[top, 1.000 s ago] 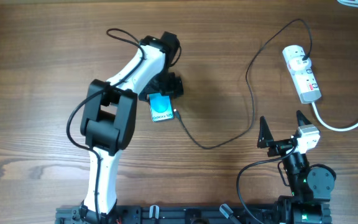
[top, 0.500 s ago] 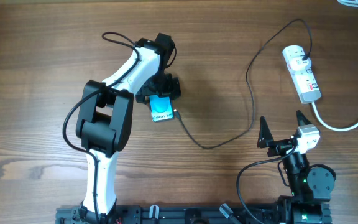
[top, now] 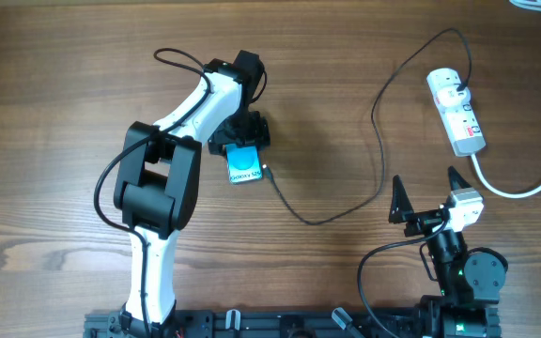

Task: Plug charger to phone and switch on socket
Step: 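Grasp the phone's top edge with the left gripper and tilt it up, then reach the right gripper toward the phone held by the left gripper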

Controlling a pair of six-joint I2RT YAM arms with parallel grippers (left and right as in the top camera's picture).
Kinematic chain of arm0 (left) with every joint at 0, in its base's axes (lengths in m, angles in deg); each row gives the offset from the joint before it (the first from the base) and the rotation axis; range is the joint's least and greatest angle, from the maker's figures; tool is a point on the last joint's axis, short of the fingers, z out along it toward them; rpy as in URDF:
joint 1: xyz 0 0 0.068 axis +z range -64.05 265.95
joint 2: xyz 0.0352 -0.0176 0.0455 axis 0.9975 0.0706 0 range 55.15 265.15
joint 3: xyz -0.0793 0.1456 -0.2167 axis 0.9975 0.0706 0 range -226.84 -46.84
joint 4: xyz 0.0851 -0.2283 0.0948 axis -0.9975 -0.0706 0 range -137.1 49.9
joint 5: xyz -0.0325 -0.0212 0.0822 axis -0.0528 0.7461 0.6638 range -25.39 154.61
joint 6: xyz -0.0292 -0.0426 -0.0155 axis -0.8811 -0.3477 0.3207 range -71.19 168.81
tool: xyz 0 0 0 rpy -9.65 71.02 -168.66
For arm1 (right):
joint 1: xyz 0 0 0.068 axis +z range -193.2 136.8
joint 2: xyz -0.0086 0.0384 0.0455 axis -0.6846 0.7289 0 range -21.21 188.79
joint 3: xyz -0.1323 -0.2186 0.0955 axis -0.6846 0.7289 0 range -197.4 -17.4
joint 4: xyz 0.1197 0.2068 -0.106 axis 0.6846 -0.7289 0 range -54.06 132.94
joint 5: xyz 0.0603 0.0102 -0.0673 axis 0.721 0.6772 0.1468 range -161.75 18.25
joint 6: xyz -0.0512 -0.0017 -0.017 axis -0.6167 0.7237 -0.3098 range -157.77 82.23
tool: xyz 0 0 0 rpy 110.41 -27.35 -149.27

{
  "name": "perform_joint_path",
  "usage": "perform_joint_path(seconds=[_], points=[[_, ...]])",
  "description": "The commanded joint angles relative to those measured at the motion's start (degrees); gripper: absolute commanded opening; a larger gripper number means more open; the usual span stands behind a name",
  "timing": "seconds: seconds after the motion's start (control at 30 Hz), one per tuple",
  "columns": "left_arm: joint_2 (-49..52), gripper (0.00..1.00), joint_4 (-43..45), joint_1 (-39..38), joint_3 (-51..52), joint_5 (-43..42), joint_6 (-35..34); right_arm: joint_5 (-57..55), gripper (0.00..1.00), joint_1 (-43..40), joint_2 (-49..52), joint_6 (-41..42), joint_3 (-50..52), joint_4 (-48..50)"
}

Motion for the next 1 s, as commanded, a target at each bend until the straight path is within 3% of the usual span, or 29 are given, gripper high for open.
perform_joint_path(seconds=[0.0, 0.3, 0.43, 0.57, 0.8, 0.9, 0.97], points=[[3.5, 0.75, 2.7, 0.1, 2.5, -0.4, 0.6, -0.5, 1.0, -0.3, -0.4, -0.6, 0.1, 0.2], [3.5, 0.68, 4.6, 3.0, 2.5, -0.9, -1.9, -0.5, 1.0, -0.3, -0.4, -0.6, 0.1, 0.2], [3.5, 0.67, 4.9, 5.1, 2.5, -6.4, -1.8, -0.5, 1.0, -0.3, -0.4, -0.6, 0.1, 0.2], [3.5, 0.68, 5.2, 7.3, 2.5, -13.9, 1.5, -0.5, 1.0, -0.3, -0.4, -0.6, 0.1, 0.2], [3.5, 0.69, 5.0, 8.7, 2.5, -17.3, 7.4, 0.0, 1.0, -0.3, -0.4, -0.5, 0.1, 1.6], [3.5, 0.69, 4.9, 8.7, 2.5, -17.4, 7.6, 3.1, 1.0, -0.3, -0.4, -0.7, 0.1, 1.0], [3.5, 0.69, 4.6, 8.7, 2.5, -17.4, 8.9, 9.9, 1.0, -0.3, -0.3, 3.3, 0.1, 7.0]])
